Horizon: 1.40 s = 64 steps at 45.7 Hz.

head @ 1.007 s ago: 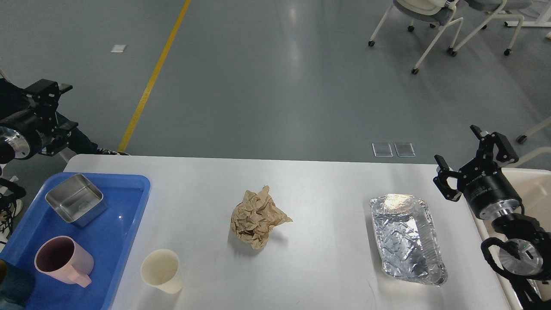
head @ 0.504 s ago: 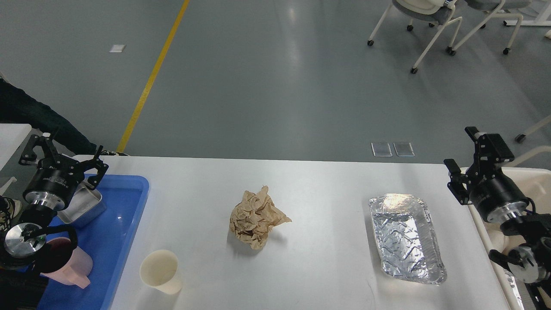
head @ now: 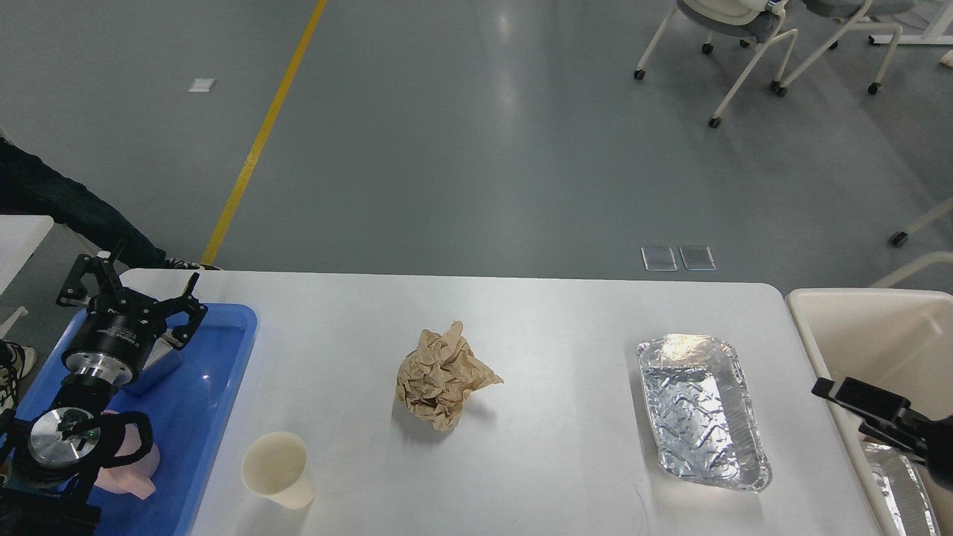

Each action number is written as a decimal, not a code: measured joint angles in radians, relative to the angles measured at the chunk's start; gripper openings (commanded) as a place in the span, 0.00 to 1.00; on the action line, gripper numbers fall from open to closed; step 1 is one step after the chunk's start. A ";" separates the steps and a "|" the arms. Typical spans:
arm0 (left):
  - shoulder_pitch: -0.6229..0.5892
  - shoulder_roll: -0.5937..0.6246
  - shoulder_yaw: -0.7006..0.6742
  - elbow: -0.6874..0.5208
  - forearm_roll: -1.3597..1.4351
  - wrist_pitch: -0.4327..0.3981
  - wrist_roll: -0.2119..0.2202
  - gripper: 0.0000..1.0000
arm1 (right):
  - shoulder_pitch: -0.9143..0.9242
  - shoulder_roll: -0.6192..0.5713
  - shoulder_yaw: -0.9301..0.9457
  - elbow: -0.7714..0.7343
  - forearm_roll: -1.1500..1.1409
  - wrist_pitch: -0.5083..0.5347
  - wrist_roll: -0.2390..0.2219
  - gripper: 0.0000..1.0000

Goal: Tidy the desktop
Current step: 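Release the steel box and move the right gripper down beside the foil tray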

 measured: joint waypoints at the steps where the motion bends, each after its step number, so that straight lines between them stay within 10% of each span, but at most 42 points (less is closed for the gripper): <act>1: 0.000 0.000 0.000 0.000 0.005 0.001 0.000 0.97 | -0.010 -0.028 -0.006 0.010 0.000 -0.001 0.009 1.00; 24: -0.017 0.003 0.050 0.017 0.021 0.009 -0.005 0.97 | -0.034 -0.341 -0.209 0.067 -0.035 -0.021 0.100 1.00; 41: -0.055 0.003 0.181 0.017 0.023 0.175 -0.005 0.97 | -0.024 -0.114 -0.206 0.076 0.124 -0.109 0.084 1.00; 64: -0.052 -0.002 0.207 0.015 0.022 0.185 0.000 0.97 | -0.035 0.328 -0.279 0.093 0.596 -0.226 -0.005 1.00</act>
